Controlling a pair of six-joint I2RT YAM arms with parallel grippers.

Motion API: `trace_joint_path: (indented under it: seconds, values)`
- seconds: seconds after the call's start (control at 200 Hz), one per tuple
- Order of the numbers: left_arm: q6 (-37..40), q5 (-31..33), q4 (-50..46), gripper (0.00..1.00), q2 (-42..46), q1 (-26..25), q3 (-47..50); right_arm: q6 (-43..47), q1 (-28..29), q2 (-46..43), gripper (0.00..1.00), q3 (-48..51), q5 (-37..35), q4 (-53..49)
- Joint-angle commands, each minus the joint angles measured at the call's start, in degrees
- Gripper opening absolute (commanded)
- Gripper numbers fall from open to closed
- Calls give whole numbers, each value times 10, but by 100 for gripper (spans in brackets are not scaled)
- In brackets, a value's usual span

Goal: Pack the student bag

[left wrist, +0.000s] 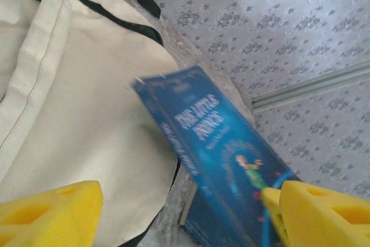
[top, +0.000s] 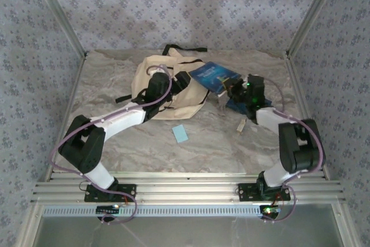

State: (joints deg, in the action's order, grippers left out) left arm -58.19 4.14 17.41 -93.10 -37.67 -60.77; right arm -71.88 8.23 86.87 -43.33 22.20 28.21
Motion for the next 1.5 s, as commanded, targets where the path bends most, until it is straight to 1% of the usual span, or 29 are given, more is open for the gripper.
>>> trace_joint_path:
  seconds: [0.0,0.07,0.14,0.22,0.3,0.395,0.465,0.52,0.585,0.65,0.745,0.775,0.785,0.87,0.944,0.984,1.109,1.169,1.199,1.254,1.289,1.339,1.419,1.459,1.494]
  values:
    - [125,-20,-85,80,-44,-12,-75,131,-48,-81,0,-31,23,-150]
    - [186,-25,-153,80,-88,-25,-144,185,-81,-117,0,-47,17,-237]
    - [240,-22,-221,80,-142,-42,-223,223,-110,-144,0,-58,14,-294]
    - [280,-16,-292,80,-207,-55,-314,244,-145,-168,0,-56,18,-325]
    - [317,12,-366,80,-274,-67,-408,252,-176,-183,0,-49,28,-338]
    - [365,82,-465,80,-357,-84,-535,248,-206,-196,0,-35,52,-333]
    - [406,157,-527,81,-416,-98,-617,249,-220,-202,0,-29,63,-333]
    - [431,209,-559,81,-455,-108,-668,249,-227,-206,0,-24,71,-333]
    - [447,251,-592,81,-488,-114,-708,249,-231,-207,0,-20,78,-331]
    - [457,269,-600,80,-505,-116,-723,247,-232,-207,0,-15,82,-330]
    - [468,286,-600,75,-514,-117,-726,245,-233,-208,0,-7,87,-325]
    - [472,286,-600,72,-515,-118,-726,243,-233,-208,0,-5,88,-323]
    - [473,296,-600,71,-516,-117,-726,243,-234,-208,0,-4,88,-323]
    - [474,303,-606,58,-513,-118,-727,240,-235,-210,0,-1,91,-318]
    - [468,289,-611,49,-501,-118,-727,239,-235,-213,0,-3,91,-317]
    - [462,273,-613,46,-492,-118,-725,238,-235,-214,0,-3,91,-317]
    - [442,233,-611,45,-452,-117,-712,239,-234,-217,0,-4,91,-318]
    - [438,209,-599,47,-426,-117,-693,240,-233,-217,0,-2,92,-319]
    - [436,199,-591,50,-414,-118,-683,240,-232,-219,0,-1,92,-320]
    - [435,183,-578,61,-398,-117,-665,241,-231,-219,0,0,90,-321]
    - [434,180,-570,64,-391,-116,-656,242,-231,-220,0,0,89,-322]
    - [435,179,-566,64,-388,-115,-648,242,-229,-220,0,-1,88,-322]
    - [434,178,-566,56,-394,-110,-649,242,-227,-220,0,-2,87,-322]
    - [433,176,-567,56,-398,-109,-651,242,-227,-221,0,-3,88,-322]
    - [433,169,-567,58,-401,-109,-653,242,-226,-221,0,-4,88,-323]
